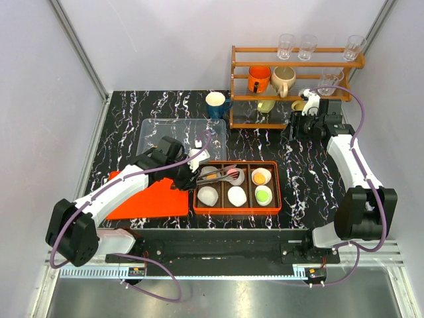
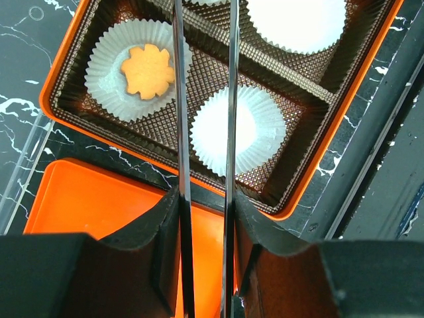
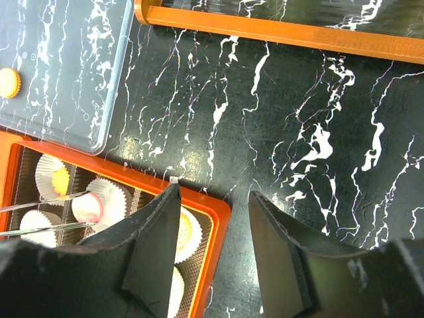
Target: Pack the cookies
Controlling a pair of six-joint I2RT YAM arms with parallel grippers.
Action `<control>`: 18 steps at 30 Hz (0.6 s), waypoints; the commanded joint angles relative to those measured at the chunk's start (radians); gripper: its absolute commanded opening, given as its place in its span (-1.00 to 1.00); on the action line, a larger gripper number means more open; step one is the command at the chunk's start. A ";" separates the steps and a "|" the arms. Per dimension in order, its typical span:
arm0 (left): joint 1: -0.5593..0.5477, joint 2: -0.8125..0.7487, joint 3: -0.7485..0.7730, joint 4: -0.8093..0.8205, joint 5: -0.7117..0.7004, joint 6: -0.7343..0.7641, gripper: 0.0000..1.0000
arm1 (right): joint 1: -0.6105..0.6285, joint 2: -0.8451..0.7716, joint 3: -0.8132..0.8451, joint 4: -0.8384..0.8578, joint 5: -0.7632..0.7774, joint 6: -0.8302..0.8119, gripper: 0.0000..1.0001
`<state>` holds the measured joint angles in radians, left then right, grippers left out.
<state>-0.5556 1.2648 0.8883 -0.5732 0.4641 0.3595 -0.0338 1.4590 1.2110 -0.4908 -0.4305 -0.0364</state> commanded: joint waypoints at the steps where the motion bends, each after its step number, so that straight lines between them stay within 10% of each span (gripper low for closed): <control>1: -0.009 0.010 -0.002 0.068 -0.007 0.015 -0.32 | -0.005 0.000 0.009 0.028 -0.008 -0.008 0.08; 18: -0.023 0.051 0.009 0.085 -0.012 0.018 -0.10 | -0.005 -0.002 0.007 0.029 -0.010 -0.008 0.08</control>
<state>-0.5716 1.3075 0.8875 -0.5484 0.4553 0.3668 -0.0338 1.4590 1.2110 -0.4908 -0.4309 -0.0364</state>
